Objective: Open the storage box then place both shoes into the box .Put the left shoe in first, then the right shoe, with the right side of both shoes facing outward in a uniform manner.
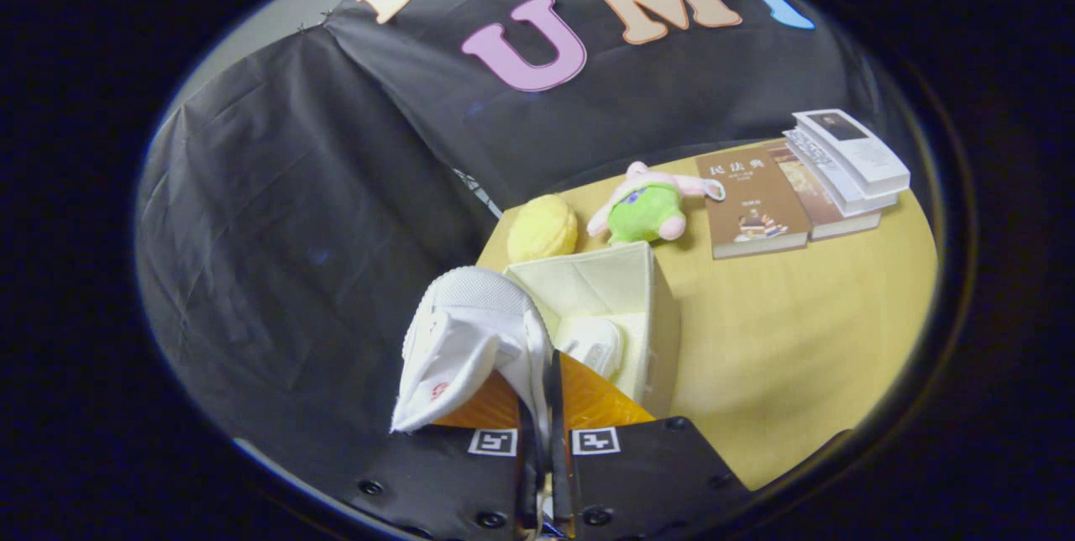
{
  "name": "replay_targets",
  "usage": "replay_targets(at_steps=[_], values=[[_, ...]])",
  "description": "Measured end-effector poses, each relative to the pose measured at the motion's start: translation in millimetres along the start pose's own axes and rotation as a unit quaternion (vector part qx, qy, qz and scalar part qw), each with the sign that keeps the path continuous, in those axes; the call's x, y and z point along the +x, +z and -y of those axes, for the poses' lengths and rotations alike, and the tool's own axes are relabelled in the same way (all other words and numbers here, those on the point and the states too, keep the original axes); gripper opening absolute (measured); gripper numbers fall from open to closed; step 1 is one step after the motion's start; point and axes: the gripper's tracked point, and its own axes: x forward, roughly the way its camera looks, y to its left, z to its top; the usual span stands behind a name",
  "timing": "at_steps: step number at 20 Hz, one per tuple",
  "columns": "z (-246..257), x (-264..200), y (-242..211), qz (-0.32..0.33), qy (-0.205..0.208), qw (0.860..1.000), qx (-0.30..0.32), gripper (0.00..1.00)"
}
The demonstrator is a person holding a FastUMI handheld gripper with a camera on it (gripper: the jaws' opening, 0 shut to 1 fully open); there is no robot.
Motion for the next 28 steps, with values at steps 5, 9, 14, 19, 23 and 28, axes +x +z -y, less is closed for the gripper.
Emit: replay_targets(at_steps=[5, 9, 14, 19, 23, 28], values=[[31, 55, -9, -0.002, -0.097, 0.995, -0.021, 0.10], [46, 62, -4, 0.001, -0.109, 0.994, -0.015, 0.10], [61, 70, 1, 0.009, -0.123, 0.991, -0.047, 0.12], [58, 62, -3, 0.016, -0.105, 0.990, -0.092, 0.34], [43, 38, -4, 0.034, -0.097, 0.986, -0.134, 0.53], [46, -9, -14, 0.069, -0.107, 0.970, -0.207, 0.81]])
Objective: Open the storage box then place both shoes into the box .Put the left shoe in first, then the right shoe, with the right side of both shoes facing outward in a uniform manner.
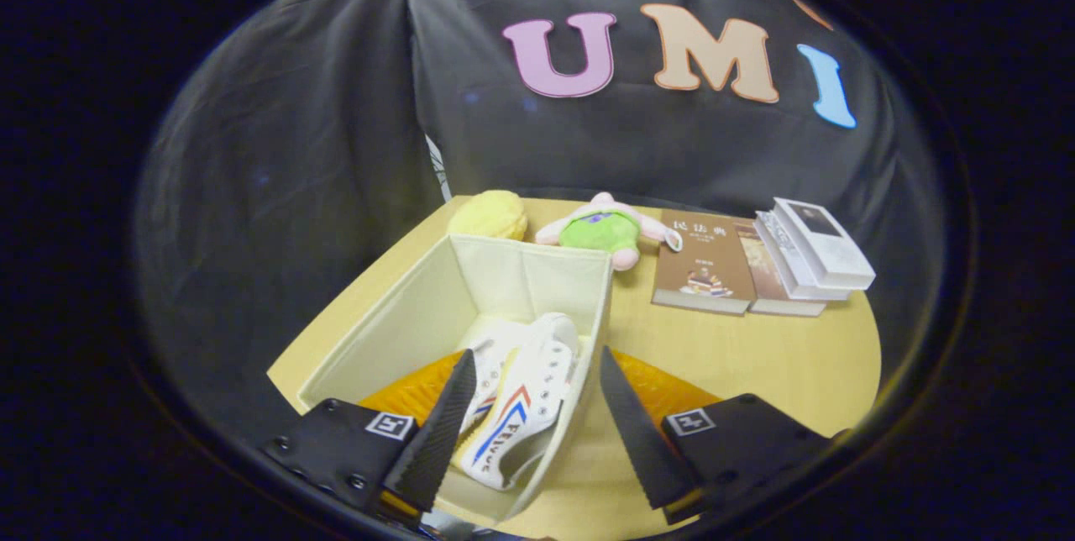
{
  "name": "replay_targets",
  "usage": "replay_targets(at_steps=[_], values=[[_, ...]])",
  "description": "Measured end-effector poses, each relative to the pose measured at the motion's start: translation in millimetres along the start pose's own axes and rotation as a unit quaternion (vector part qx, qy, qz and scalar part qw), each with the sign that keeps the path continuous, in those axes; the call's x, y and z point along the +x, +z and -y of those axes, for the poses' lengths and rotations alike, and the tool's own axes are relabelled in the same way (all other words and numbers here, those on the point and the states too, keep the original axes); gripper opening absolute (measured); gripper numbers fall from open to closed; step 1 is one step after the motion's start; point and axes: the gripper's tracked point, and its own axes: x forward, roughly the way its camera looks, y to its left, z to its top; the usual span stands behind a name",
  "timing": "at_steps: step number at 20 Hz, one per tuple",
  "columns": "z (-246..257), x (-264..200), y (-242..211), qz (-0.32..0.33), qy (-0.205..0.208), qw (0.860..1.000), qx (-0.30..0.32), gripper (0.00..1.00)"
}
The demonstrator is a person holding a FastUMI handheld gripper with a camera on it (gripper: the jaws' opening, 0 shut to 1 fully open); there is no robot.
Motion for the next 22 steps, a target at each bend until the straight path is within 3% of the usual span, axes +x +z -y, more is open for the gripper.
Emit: replay_targets(at_steps=[3, 6, 9, 16, 22], values=[[4, -27, 7, 0.050, 0.011, 0.999, -0.012, 0.97], [4, -62, 24, 0.128, 0.046, 0.991, 0.008, 0.97], [20, -101, 48, 0.219, 0.056, 0.974, 0.013, 0.97], [79, -133, 32, 0.303, 0.014, 0.953, -0.006, 0.97], [138, -128, 22, 0.347, -0.041, 0.936, 0.036, 0.97]])
